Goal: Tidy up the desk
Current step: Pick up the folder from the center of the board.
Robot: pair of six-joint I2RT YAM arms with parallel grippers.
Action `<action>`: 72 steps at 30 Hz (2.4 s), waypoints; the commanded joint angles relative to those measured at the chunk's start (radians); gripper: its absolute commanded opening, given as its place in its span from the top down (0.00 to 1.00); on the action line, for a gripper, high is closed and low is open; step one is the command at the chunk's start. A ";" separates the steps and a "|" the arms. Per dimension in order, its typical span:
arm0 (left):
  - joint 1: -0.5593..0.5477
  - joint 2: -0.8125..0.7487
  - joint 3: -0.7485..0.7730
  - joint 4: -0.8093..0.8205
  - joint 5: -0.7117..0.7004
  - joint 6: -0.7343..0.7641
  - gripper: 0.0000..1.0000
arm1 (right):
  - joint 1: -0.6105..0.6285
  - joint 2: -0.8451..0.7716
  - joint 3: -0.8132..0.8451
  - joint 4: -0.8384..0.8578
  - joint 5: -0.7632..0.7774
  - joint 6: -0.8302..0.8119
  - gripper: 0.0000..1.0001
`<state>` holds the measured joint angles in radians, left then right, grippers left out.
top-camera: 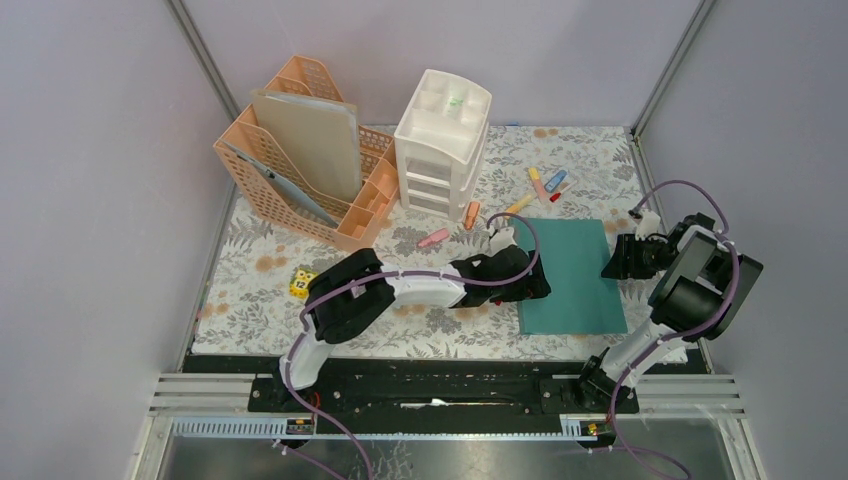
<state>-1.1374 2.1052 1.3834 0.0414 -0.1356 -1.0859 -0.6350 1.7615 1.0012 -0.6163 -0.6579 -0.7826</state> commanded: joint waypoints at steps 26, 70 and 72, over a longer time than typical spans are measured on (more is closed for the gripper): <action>0.078 -0.013 -0.342 0.932 0.376 -0.086 0.04 | 0.112 0.100 0.003 -0.201 0.026 -0.056 0.49; 0.103 0.113 -0.273 1.194 0.386 -0.297 0.43 | 0.111 0.117 0.017 -0.209 0.021 -0.063 0.50; 0.103 0.119 -0.243 1.149 0.391 -0.289 0.43 | 0.111 0.118 0.019 -0.210 0.020 -0.064 0.50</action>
<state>-1.0382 2.2032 1.0580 1.2770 0.2653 -1.4071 -0.5644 1.8133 1.0760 -0.6781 -0.6315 -0.8448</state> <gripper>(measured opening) 0.577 0.502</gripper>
